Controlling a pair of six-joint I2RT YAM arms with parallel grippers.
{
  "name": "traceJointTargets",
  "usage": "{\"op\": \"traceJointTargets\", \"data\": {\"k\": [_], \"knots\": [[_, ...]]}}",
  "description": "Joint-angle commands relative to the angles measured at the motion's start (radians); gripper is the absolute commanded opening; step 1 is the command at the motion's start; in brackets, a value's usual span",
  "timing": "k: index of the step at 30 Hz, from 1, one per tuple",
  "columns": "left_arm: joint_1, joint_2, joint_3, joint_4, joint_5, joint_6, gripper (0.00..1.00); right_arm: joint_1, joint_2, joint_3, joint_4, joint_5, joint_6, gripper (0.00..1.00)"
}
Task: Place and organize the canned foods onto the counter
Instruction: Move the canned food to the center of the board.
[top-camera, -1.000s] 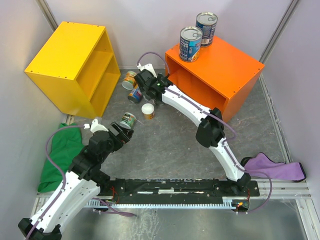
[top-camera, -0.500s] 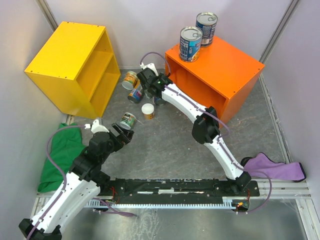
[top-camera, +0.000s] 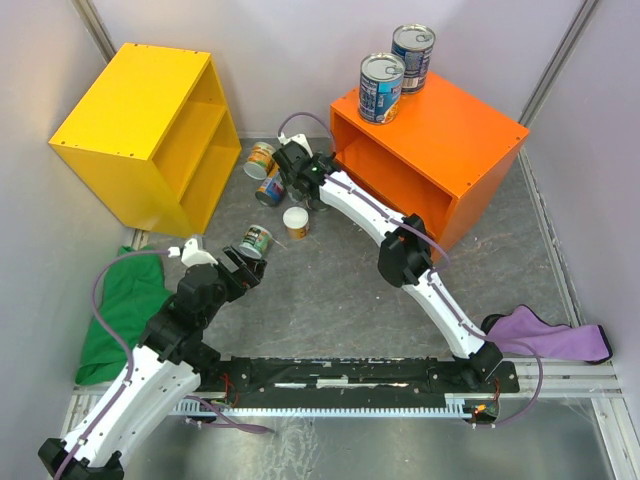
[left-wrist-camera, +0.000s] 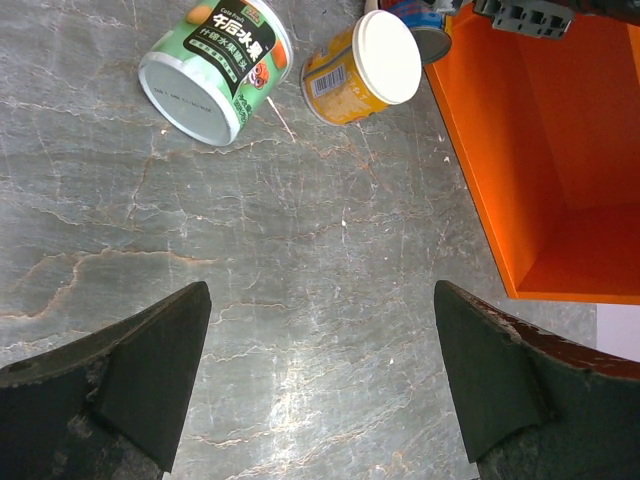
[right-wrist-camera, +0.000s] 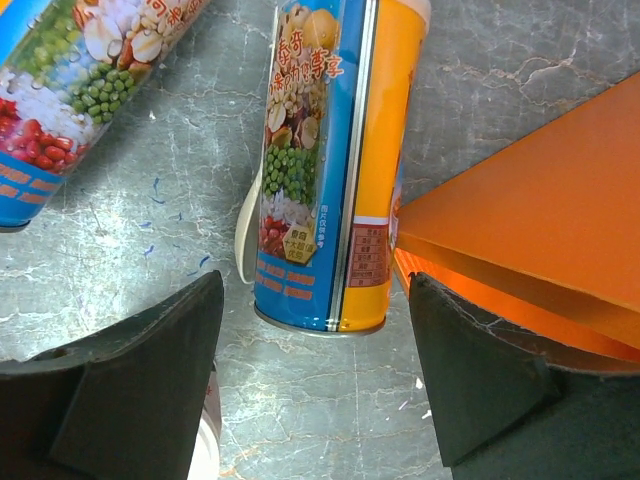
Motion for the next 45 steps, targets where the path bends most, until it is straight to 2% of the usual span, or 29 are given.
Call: {"op": "traceJointTargets", "data": {"k": [1,15,26,32,45], "knots": [[0.006,-0.007,-0.004,0.064,-0.027,0.056,0.98,-0.007,0.011,0.051,0.012,-0.005,-0.009,0.82],[0.005,0.017,-0.022,0.107,-0.028,0.060,0.98,-0.035,0.051,0.053,-0.008,-0.035,-0.013,0.79],[0.004,-0.006,-0.015,0.081,-0.038,0.051,0.98,-0.043,0.059,0.035,-0.034,-0.065,-0.017,0.64],[0.005,-0.036,0.003,0.043,-0.044,0.044,0.98,-0.043,0.024,-0.056,-0.031,-0.100,-0.003,0.54],[0.005,-0.137,0.041,-0.066,-0.039,0.009,0.98,-0.023,-0.127,-0.294,-0.035,-0.127,0.027,0.45]]}}
